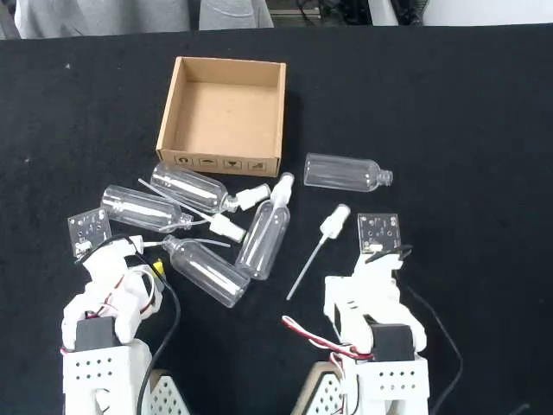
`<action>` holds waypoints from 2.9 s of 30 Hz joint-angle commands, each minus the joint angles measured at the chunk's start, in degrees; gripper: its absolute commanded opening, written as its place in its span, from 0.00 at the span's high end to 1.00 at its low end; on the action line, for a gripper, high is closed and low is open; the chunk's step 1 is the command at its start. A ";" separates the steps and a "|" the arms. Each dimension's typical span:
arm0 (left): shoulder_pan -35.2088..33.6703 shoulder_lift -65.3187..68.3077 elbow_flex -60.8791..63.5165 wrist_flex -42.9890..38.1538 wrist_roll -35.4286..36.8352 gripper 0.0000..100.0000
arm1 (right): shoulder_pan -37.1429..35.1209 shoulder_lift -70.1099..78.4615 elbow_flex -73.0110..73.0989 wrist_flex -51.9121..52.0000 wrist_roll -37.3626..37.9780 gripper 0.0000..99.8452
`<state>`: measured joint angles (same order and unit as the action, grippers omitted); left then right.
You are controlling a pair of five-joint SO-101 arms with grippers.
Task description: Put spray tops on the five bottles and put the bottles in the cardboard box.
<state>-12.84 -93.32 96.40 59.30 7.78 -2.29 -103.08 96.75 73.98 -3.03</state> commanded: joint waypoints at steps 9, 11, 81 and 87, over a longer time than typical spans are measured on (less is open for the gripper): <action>-0.48 -0.70 1.45 0.26 -0.09 0.80 | 0.79 -5.49 -0.31 0.53 0.09 0.92; -0.48 -0.70 1.45 0.26 -0.09 0.80 | 1.14 -5.49 -0.31 0.53 0.53 0.92; -0.48 -0.70 1.45 0.26 -0.09 0.80 | 3.43 38.55 -49.98 -1.58 40.00 0.71; -0.48 -0.70 1.45 0.26 -0.09 0.80 | 0.35 48.48 -55.16 -1.67 40.00 0.70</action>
<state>-12.84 -93.32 96.40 59.30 7.78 0.26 -59.47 47.25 72.48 36.35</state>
